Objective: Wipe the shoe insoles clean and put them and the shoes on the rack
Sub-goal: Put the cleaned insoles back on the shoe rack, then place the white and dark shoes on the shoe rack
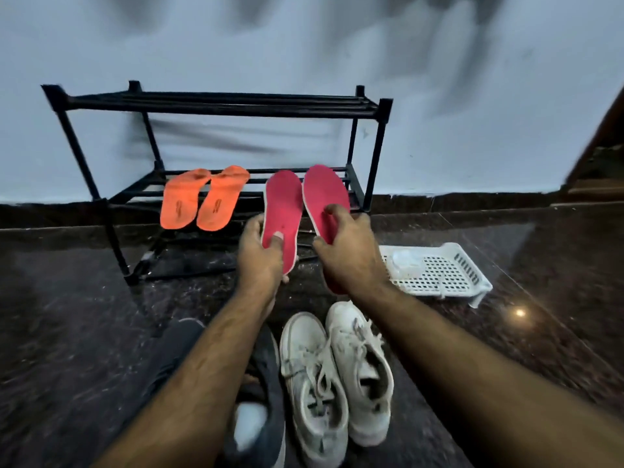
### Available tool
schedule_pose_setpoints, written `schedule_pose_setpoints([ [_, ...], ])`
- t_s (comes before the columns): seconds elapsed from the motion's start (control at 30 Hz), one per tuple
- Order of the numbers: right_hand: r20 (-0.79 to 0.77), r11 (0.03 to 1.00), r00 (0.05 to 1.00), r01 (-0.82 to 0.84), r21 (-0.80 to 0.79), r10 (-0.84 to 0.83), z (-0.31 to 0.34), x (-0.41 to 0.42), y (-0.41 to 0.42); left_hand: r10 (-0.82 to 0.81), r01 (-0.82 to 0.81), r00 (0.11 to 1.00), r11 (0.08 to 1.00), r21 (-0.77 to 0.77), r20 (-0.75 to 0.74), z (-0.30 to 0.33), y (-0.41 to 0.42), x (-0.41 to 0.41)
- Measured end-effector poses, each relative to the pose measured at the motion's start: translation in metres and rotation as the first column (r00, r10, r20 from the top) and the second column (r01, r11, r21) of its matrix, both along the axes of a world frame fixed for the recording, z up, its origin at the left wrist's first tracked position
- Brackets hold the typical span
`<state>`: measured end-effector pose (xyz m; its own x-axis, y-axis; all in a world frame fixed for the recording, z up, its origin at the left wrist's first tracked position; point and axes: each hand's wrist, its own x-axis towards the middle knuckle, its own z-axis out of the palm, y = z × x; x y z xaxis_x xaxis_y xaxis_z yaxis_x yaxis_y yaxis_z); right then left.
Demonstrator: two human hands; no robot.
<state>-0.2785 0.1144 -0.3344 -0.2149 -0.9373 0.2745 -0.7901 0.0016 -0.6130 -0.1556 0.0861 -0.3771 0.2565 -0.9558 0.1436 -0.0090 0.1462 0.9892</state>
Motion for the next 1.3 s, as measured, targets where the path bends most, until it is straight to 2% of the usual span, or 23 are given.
schedule_pose_setpoints([
  [0.1,-0.085,1.000,0.996,-0.010,0.008,0.011,0.012,0.003,-0.060,0.046,-0.045,0.998,0.998,-0.033,0.053,0.008,-0.057,-0.002],
  [0.33,-0.306,0.991,0.950,0.100,0.092,-0.067,0.023,-0.010,-0.198,0.160,-0.176,0.898,0.984,0.001,0.409,0.016,-0.163,-0.005],
  [0.43,-0.454,0.986,0.890,0.109,0.129,-0.039,0.017,-0.016,-0.225,0.143,-0.205,0.819,0.977,0.051,0.556,0.015,-0.183,-0.014],
  [0.5,-0.529,0.983,0.848,0.089,0.158,0.009,0.007,-0.019,-0.234,0.127,-0.216,0.787,0.973,0.077,0.604,0.012,-0.193,-0.022],
  [0.63,-0.523,0.981,0.852,0.086,0.174,0.018,-0.006,-0.023,-0.239,0.100,-0.236,0.747,0.964,0.120,0.658,0.008,-0.200,-0.026],
  [0.7,-0.505,0.982,0.863,0.102,0.157,-0.008,-0.006,-0.022,-0.230,0.088,-0.186,0.748,0.979,0.079,0.658,0.007,-0.194,-0.023],
  [0.8,-0.455,0.990,0.887,0.122,0.073,-0.076,-0.002,-0.020,-0.199,0.132,-0.197,0.741,0.980,0.025,0.658,0.002,-0.164,-0.016],
  [1.0,-0.385,0.999,0.923,0.034,0.020,-0.023,-0.016,-0.002,-0.088,0.135,-0.098,0.716,0.991,-0.093,0.684,-0.026,-0.061,0.009],
  [1.13,-0.336,0.992,0.942,0.017,0.129,0.028,-0.047,0.013,-0.010,0.091,-0.056,0.697,0.996,-0.073,0.711,-0.036,0.022,0.012],
  [1.23,-0.342,0.978,0.937,0.010,0.209,0.064,-0.068,0.015,0.048,-0.016,0.007,0.617,1.000,0.015,0.787,-0.040,0.091,0.008],
  [1.3,-0.386,0.978,0.920,0.016,0.208,0.067,-0.079,0.010,0.083,-0.133,0.081,0.493,0.991,0.107,0.860,-0.037,0.130,0.005],
])
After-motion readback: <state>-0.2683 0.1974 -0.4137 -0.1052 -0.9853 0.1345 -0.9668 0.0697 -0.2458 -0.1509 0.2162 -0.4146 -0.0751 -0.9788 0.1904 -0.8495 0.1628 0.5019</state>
